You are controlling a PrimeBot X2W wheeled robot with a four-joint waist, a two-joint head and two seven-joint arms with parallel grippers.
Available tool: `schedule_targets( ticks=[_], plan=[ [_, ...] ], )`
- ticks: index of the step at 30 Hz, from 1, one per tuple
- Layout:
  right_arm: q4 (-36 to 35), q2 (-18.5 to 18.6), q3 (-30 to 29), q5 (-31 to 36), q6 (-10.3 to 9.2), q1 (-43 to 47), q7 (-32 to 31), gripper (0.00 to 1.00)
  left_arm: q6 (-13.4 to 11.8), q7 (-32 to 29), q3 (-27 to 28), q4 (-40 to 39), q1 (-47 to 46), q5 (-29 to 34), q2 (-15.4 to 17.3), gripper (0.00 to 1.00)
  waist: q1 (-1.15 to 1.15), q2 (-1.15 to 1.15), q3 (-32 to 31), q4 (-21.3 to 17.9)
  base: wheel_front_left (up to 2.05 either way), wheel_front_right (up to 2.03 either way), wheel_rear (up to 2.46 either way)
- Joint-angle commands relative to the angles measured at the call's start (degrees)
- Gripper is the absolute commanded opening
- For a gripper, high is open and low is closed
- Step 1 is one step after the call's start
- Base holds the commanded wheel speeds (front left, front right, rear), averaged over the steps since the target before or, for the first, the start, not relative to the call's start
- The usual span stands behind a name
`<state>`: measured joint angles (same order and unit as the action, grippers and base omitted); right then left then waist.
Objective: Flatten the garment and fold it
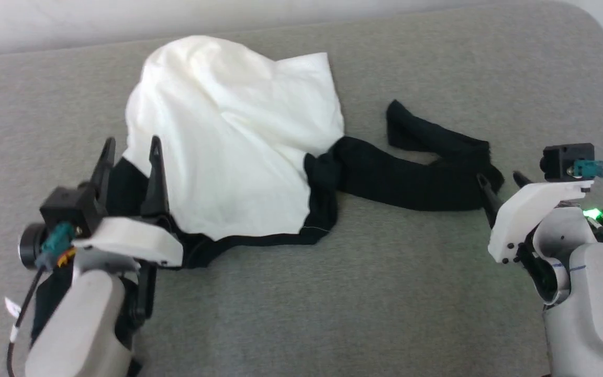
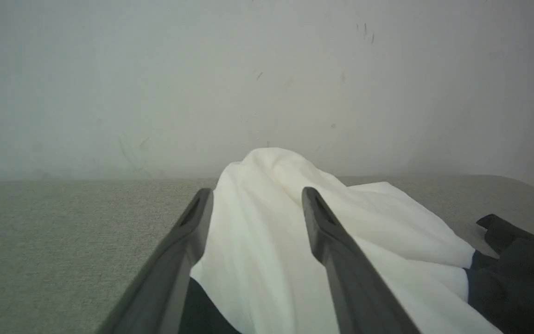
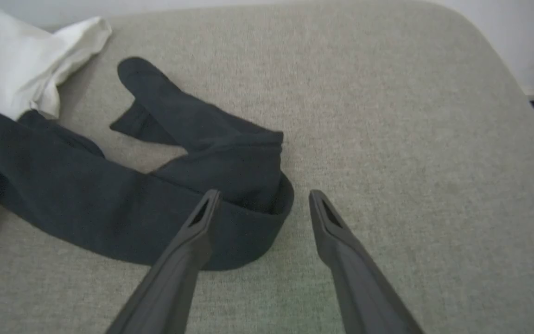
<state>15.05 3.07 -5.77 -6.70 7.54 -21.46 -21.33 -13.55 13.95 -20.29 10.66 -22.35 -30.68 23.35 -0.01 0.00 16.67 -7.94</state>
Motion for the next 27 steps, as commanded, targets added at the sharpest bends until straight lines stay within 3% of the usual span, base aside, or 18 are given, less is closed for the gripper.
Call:
schedule_targets(
  ticks=[1,6,7,9,14,21,27],
  plan=[
    [2.9,-0.2,-1.3,1.1,-0.05,-1.7,-3.8,1.0,-1.1,0.7,1.1,-2.4,3.0,0.4,-1.2,1.0,0.01,0.0,-1.2,4.1,0.0,0.0,0.0],
    [7.5,-0.2,-2.8,2.3,-0.05,-3.5,-9.3,0.98,-1.9,1.0,3.7,-6.4,7.4,1.4,-3.6,1.0,0.01,0.0,-1.1,5.6,0.0,0.0,0.0],
    [8.6,-0.2,-3.0,2.0,-0.05,-3.9,-10.4,0.48,-1.8,1.0,4.5,-7.3,8.4,1.8,-4.3,1.0,0.01,0.0,-1.0,5.8,0.0,0.0,0.0],
    [10.2,-0.2,-2.8,1.5,-0.05,-4.6,-12.0,0.0,-1.8,1.0,6.1,-8.8,10.3,2.6,-5.6,1.0,0.01,0.0,-1.0,6.1,0.0,0.0,0.0],
    [10.1,1.0,-4.3,2.9,-0.05,-5.6,-10.9,0.0,-0.9,1.0,9.7,-10.3,13.6,4.1,-8.3,1.0,0.01,0.0,-1.7,6.4,0.0,0.0,0.0],
    [6.7,8.7,-14.0,7.8,-0.05,-3.0,-4.6,0.0,1.6,1.0,12.1,-9.3,15.5,5.9,-10.2,1.0,0.01,0.0,-3.4,6.9,0.0,0.0,0.0],
    [9.9,9.1,-20.0,9.2,-0.05,-1.1,1.5,0.0,3.1,1.0,12.2,-7.4,16.4,6.4,-11.1,1.0,0.01,0.0,-4.1,6.9,0.0,0.0,0.0]
  ],
)
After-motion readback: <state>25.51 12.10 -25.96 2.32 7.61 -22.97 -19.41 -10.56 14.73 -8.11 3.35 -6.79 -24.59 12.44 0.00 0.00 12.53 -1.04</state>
